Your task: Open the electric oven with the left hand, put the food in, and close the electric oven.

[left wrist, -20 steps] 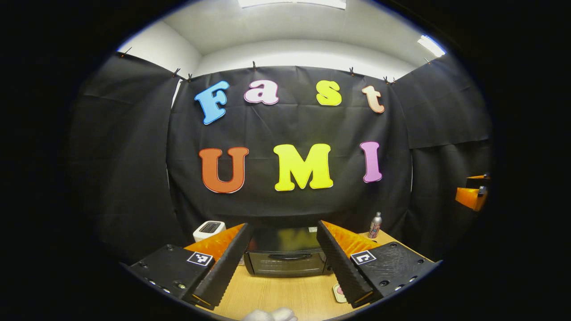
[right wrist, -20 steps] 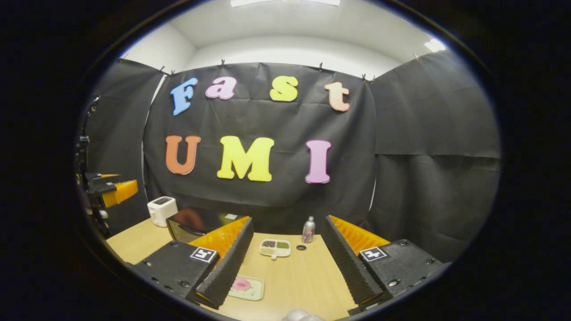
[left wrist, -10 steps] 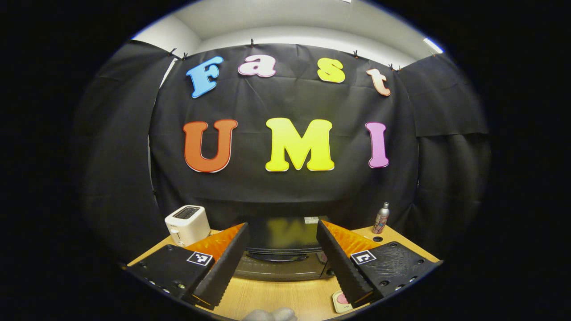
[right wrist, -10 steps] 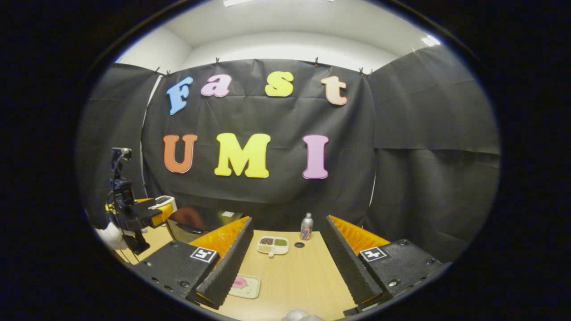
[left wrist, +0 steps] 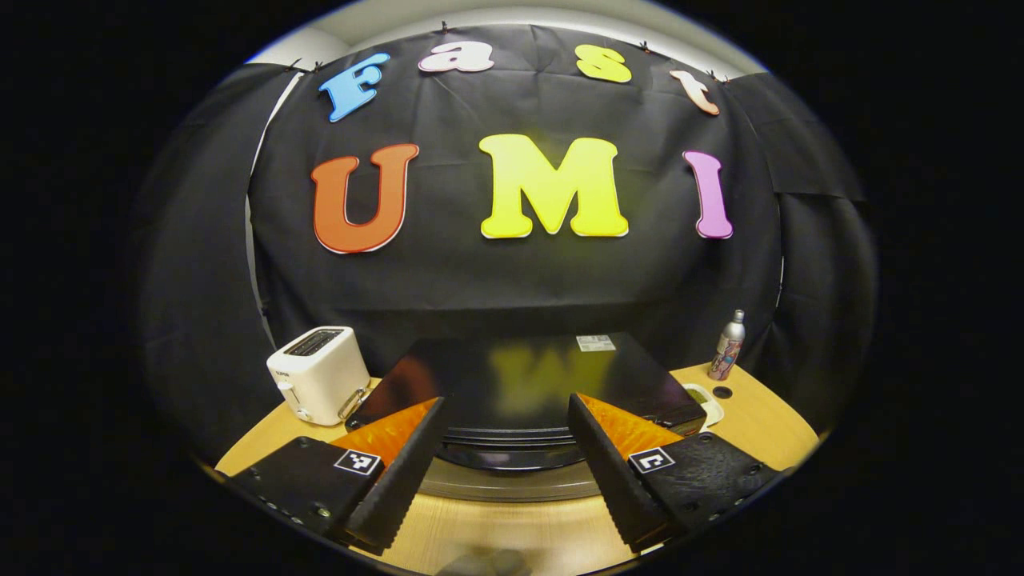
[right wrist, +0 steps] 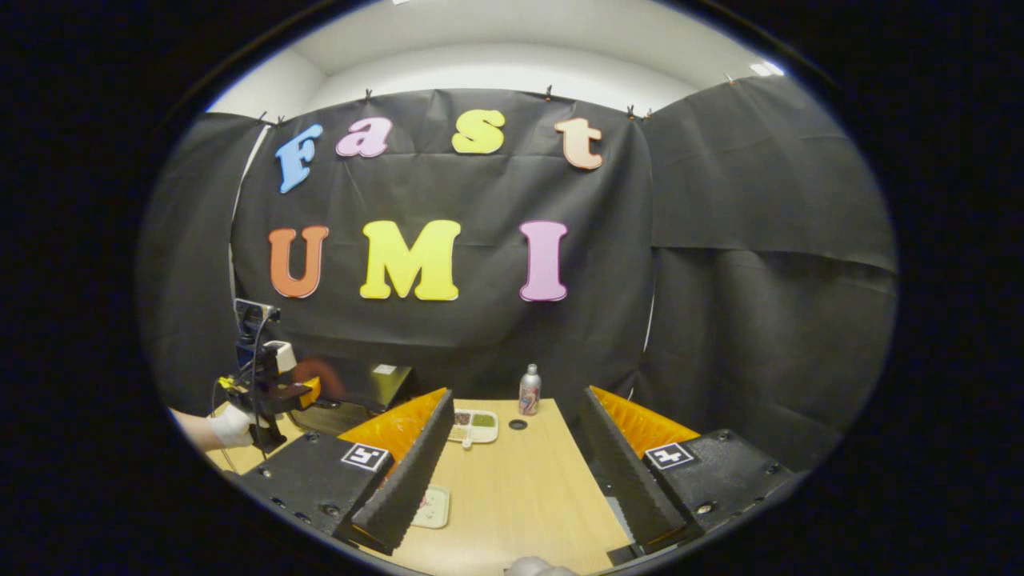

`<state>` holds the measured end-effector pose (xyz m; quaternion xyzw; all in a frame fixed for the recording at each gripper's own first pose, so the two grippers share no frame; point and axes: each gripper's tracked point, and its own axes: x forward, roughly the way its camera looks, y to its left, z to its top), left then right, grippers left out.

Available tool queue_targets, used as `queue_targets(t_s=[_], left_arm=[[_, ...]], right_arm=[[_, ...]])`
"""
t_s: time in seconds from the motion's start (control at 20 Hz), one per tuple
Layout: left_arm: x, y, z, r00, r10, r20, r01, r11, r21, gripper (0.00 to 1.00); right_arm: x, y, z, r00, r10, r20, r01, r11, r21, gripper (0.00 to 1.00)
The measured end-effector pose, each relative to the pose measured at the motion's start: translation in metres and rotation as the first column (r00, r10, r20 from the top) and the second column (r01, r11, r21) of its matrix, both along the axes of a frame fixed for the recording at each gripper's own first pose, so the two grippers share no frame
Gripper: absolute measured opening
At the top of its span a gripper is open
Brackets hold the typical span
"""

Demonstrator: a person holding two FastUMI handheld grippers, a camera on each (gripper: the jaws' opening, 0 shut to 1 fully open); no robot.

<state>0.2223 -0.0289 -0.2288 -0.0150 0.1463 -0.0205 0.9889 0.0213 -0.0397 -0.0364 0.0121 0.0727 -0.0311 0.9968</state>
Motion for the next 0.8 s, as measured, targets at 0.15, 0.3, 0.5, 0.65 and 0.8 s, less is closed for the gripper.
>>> queue_targets(t_s=[0.15,0.3,0.5,0.65,0.8], left_arm=[[0.003,-0.005,-0.012,1.0,-0.02,-0.022,0.02,1.0,-0.002,0.97],[0.001,-0.009,-0.033,0.995,-0.034,-0.092,0.035,0.999,0.005,0.96],[0.005,-0.006,-0.032,0.997,-0.033,-0.068,0.034,0.999,0.016,0.98],[0.003,-0.006,-0.032,0.997,-0.032,-0.075,0.032,0.999,0.009,0.98],[-0.005,-0.005,-0.033,0.996,-0.032,-0.081,0.033,0.999,0.008,0.98]], right_arm=[[-0.002,0.0,-0.001,1.0,-0.005,-0.005,0.005,1.0,-0.008,0.97],[-0.006,0.002,0.0,1.0,-0.007,-0.006,0.007,1.0,-0.016,0.97],[-0.008,0.002,0.0,1.0,-0.015,-0.002,0.015,1.0,-0.013,0.97],[-0.012,0.005,-0.002,1.0,-0.01,-0.006,0.01,1.0,-0.007,0.98],[-0.014,0.007,-0.005,1.0,-0.006,-0.013,0.006,1.0,-0.012,0.98]])
